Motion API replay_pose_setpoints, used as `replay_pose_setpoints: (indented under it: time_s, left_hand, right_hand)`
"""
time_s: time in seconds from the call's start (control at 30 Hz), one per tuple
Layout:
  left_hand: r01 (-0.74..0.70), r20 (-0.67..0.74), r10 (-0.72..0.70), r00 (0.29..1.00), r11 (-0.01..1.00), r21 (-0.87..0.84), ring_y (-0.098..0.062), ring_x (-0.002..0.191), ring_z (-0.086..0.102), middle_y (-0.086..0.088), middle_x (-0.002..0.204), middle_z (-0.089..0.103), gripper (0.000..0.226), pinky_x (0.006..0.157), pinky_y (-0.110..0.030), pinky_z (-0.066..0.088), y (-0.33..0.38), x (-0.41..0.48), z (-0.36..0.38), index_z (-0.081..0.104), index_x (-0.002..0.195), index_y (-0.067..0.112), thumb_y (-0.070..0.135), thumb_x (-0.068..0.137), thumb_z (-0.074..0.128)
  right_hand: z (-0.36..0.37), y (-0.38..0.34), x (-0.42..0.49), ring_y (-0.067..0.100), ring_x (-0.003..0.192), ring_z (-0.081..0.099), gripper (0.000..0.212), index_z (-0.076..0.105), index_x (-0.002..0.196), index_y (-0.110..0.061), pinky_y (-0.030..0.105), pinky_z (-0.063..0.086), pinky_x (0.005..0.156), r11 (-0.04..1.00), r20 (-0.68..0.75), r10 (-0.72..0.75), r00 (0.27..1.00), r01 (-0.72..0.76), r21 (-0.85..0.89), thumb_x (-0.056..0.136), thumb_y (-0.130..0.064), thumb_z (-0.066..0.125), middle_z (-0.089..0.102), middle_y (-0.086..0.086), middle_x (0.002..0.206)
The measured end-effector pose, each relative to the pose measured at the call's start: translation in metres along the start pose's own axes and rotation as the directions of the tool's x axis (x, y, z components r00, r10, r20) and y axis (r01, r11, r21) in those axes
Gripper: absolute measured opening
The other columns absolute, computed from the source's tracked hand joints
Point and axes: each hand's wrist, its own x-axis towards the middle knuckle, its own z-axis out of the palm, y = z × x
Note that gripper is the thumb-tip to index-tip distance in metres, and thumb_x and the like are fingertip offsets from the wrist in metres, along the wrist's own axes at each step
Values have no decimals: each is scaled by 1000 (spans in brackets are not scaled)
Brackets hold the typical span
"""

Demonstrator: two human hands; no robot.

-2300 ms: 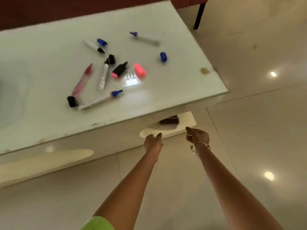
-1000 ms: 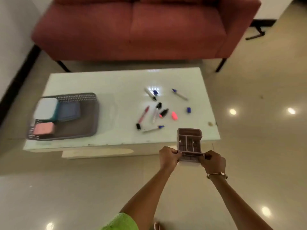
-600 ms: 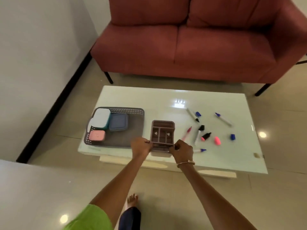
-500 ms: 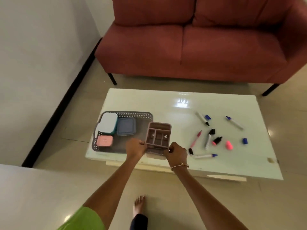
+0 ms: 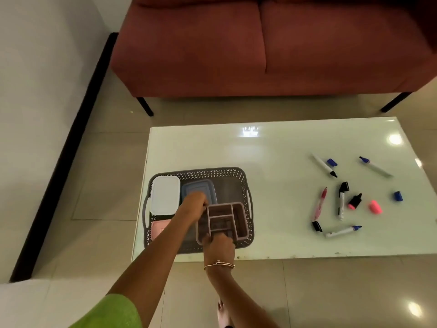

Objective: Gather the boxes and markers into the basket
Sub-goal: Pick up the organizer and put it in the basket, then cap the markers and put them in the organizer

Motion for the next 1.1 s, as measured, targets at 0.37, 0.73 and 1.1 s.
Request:
replay_pose_setpoints:
  time_s: [0.37,0.73,1.1]
  left_hand:
    - [-79,89,75,993,996,48,-26,94,65,-16,101,71,24,80,-28,45,-20,29,26,68,107,7,6,87,56]
    - [-143,-271,161,949,986,83,-23,144,11,-6,154,20,61,119,-42,5,-19,-20,36,20,145,16,47,93,26]
    - [-243,-278,325,904,925,293,-19,140,-27,-6,156,-15,71,113,-49,-18,109,-20,62,-15,145,18,52,90,15]
  right_hand:
    - [27,17,31,26,90,67,33,65,96,-5,33,55,78,979,69,-16,997,30,-204,92,-32,48,71,12,96]
    - [-31,51,42,31,127,45,57,43,133,-19,45,42,103,836,-109,-498,860,443,-325,92,-53,21,50,13,136]
    - [-166,97,89,31,144,4,71,12,146,-15,50,10,116,682,-23,-503,864,381,-624,90,-59,17,11,14,155]
